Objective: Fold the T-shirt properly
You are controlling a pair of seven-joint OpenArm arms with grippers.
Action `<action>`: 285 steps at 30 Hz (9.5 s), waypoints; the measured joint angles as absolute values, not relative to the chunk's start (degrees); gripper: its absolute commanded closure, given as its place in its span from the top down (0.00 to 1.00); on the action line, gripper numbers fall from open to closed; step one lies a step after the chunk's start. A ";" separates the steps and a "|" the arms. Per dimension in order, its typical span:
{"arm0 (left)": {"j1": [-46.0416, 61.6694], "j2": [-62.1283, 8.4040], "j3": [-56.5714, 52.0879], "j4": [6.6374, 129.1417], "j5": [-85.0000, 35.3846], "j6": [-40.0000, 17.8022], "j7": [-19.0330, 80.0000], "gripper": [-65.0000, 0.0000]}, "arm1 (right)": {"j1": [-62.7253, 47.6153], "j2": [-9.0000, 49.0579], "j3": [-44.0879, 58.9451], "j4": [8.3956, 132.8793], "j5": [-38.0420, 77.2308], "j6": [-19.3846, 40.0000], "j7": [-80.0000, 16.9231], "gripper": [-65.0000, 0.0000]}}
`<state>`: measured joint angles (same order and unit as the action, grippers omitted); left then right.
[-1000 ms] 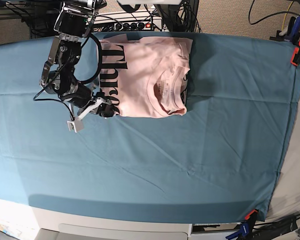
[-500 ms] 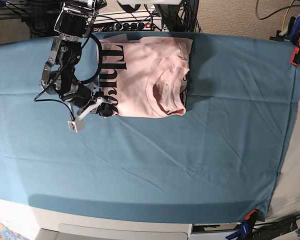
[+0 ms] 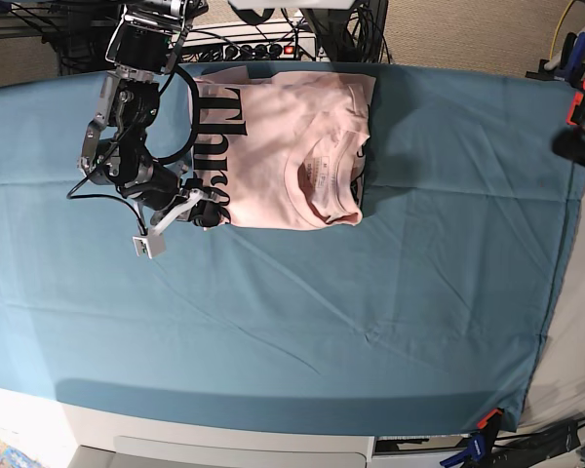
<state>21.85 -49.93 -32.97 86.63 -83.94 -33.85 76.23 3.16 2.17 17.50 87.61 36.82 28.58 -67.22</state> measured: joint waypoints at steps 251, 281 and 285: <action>-27.51 -22.31 17.52 75.64 -33.87 -16.47 59.99 0.45 | -12.45 -3.97 3.75 108.51 23.83 31.55 -61.45 0.40; -27.64 -25.39 17.52 75.64 -32.95 -16.29 60.82 0.45 | -7.35 4.40 3.75 108.49 2.63 22.02 -59.29 0.40; -27.64 -25.56 17.52 75.64 -29.71 -16.29 60.84 0.44 | -5.85 6.94 3.75 108.51 -1.65 19.51 -59.31 0.40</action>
